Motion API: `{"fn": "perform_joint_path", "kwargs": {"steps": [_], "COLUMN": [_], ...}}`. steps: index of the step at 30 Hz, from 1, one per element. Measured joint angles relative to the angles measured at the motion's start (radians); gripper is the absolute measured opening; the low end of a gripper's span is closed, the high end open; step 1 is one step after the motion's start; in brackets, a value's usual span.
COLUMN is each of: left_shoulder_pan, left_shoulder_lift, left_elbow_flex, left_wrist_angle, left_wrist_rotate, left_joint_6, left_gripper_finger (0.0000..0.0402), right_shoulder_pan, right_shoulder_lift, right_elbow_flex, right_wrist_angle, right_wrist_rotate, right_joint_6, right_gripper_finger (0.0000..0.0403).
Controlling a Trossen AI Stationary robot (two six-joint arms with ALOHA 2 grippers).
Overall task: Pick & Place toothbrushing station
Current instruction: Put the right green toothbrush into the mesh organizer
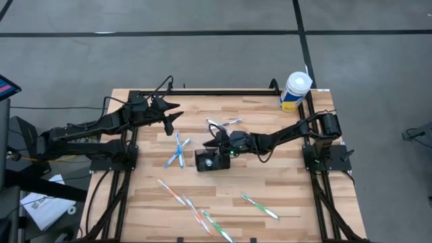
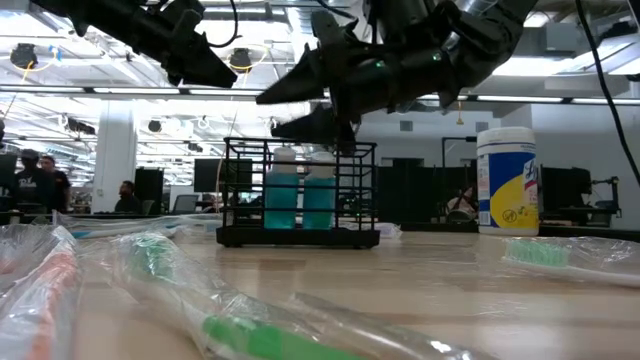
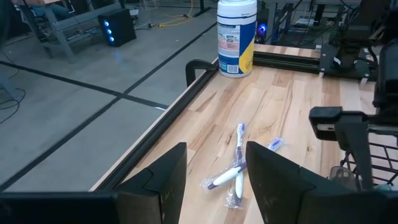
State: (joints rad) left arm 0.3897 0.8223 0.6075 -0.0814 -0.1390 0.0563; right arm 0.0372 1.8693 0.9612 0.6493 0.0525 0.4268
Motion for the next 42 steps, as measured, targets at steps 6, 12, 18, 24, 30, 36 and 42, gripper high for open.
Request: {"fn": "perform_joint_path", "kwargs": {"steps": [6,12,18,24,30,36,42], "left_shoulder_pan": [0.000,0.000,-0.059,-0.158,-0.183,-0.183,-0.183], "left_shoulder_lift": [0.000,0.000,0.003,-0.011,-0.011,-0.010,-0.010], "left_elbow_flex": [0.000,0.000,0.001,0.002,0.003,0.043,0.045], "left_wrist_angle": [0.000,0.000,0.015,0.272,0.591,0.597,0.585], "left_wrist_rotate": [0.000,0.096,0.311,0.348,0.280,0.269,0.191], "left_joint_6": [-0.001,-0.046,-0.176,-0.323,-0.424,-0.462,-0.456], "left_gripper_finger": [0.0158,0.0158,0.0158,0.0158,0.0158,0.0149,0.0128], "right_shoulder_pan": [-0.009,-0.019,0.017,0.095,0.168,0.226,0.344], "right_shoulder_lift": [-0.068,-0.262,-0.500,-0.668,-0.725,-0.726,-0.671], "right_elbow_flex": [0.001,0.003,0.003,0.003,0.003,0.003,0.001], "right_wrist_angle": [0.039,0.035,-0.138,-0.395,-0.578,-0.936,-1.335], "right_wrist_rotate": [-0.002,-0.008,0.004,0.111,0.167,0.147,0.094], "right_joint_6": [-0.017,-0.045,0.007,0.111,0.183,0.353,0.522], "right_gripper_finger": [0.0232,0.0211,0.0194,0.0158,0.0124,0.0115,0.0114]}}
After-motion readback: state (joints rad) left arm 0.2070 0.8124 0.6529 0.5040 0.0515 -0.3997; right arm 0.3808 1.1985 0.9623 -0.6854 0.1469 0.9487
